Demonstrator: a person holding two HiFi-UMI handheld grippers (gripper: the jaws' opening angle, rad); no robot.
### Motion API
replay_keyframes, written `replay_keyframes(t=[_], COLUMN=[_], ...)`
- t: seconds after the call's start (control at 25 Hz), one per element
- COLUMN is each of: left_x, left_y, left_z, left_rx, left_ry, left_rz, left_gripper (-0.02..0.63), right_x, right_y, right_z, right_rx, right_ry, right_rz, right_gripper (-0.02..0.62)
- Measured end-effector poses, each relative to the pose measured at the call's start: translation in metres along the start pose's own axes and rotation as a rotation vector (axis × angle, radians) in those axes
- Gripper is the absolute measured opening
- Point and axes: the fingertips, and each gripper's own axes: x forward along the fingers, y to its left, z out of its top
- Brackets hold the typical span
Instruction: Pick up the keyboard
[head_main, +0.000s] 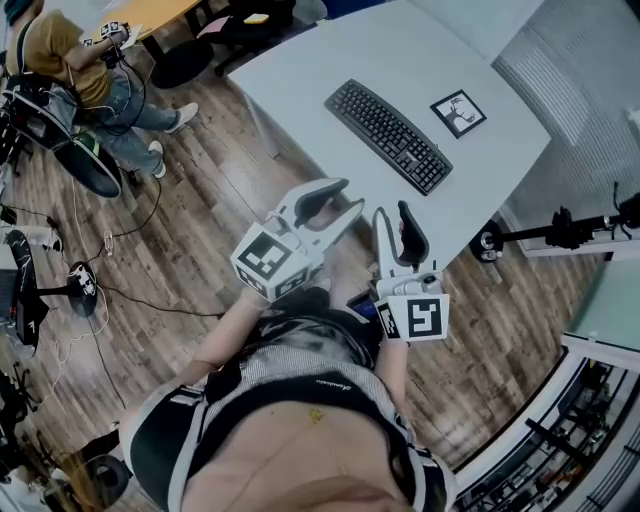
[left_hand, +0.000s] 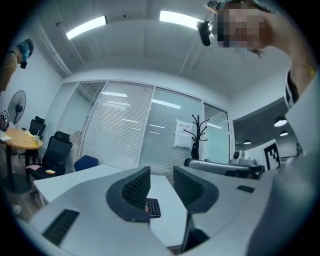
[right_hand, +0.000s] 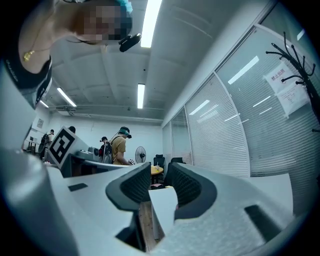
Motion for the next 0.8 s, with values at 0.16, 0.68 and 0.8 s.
replay_keyframes(t=[0.16, 0.68, 0.8], left_x=[0.003, 0.023, 0.033], left_y=[0.003, 0.02, 0.029], left_z=[0.0, 0.009, 0.012], left_rx=[-0.027, -0.042, -0.045], left_ry=[-0.007, -0.02, -0.017], left_rz=[0.005, -0.059, -0.092], left_gripper=[0.137, 0.137, 0.137], right_x=[0.003, 0.017, 0.03], right_y=[-0.004, -0.018, -0.025], right_z=[-0.001, 0.003, 0.004], right_rx=[-0.003, -0.022, -0.027], right_ry=[0.0, -0.002, -0.006], right_rz=[0.004, -0.07, -0.101], right_gripper=[0.13, 0.129, 0.126])
